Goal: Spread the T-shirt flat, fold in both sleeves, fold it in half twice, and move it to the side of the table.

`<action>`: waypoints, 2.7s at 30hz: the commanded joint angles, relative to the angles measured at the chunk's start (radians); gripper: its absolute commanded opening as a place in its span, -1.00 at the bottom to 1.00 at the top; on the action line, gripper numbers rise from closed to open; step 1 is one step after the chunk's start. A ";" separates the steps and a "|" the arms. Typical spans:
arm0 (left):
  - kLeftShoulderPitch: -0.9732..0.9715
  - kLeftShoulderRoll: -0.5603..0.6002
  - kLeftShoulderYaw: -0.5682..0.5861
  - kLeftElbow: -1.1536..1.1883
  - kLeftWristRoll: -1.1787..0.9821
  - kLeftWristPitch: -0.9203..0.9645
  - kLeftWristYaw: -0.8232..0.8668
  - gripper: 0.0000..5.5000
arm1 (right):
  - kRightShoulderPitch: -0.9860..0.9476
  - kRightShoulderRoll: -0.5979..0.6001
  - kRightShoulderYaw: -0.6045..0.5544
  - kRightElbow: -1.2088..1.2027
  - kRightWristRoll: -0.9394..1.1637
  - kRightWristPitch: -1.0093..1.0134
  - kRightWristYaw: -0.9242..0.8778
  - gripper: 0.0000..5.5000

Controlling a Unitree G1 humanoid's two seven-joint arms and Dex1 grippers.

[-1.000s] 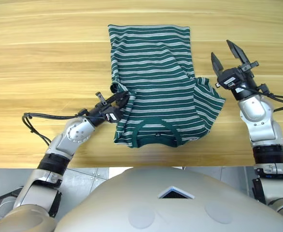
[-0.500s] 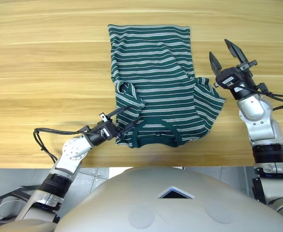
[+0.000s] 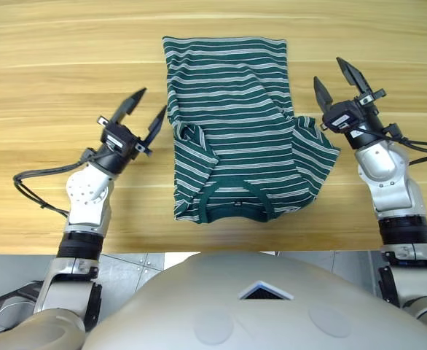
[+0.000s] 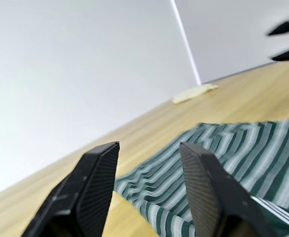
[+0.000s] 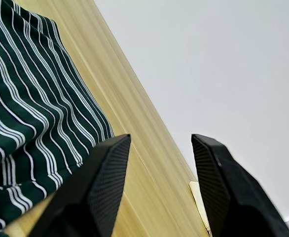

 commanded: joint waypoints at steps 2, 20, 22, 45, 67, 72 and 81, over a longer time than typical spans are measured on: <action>-0.045 -0.011 0.020 -0.010 0.081 0.075 0.029 -0.17 | -0.015 0.009 0.008 0.014 -0.007 0.001 -0.008 -0.16; -0.217 -0.126 -0.180 0.360 0.475 0.115 0.149 -0.17 | -0.008 0.002 0.002 0.009 -0.001 -0.010 -0.026 -0.16; -0.242 -0.111 -0.196 0.405 0.523 0.135 0.176 -0.17 | 0.002 0.000 -0.002 -0.015 -0.002 -0.005 -0.024 -0.16; -0.056 0.002 -0.134 0.140 0.523 0.199 0.323 -0.17 | 0.723 -0.252 -0.154 -0.365 -0.145 0.015 0.241 -0.16; 0.001 -0.064 0.003 -0.216 0.480 0.218 0.376 -0.17 | 0.488 -0.292 -0.029 -0.169 -0.324 0.147 0.063 -0.16; 0.011 -0.065 0.048 -0.248 0.474 0.233 0.380 -0.17 | 0.633 -0.371 -0.112 -0.289 -0.295 0.121 0.113 -0.16; -0.006 -0.085 0.048 -0.248 0.479 0.234 0.373 -0.17 | 0.452 -0.307 0.075 -0.209 -0.310 0.063 0.143 -0.16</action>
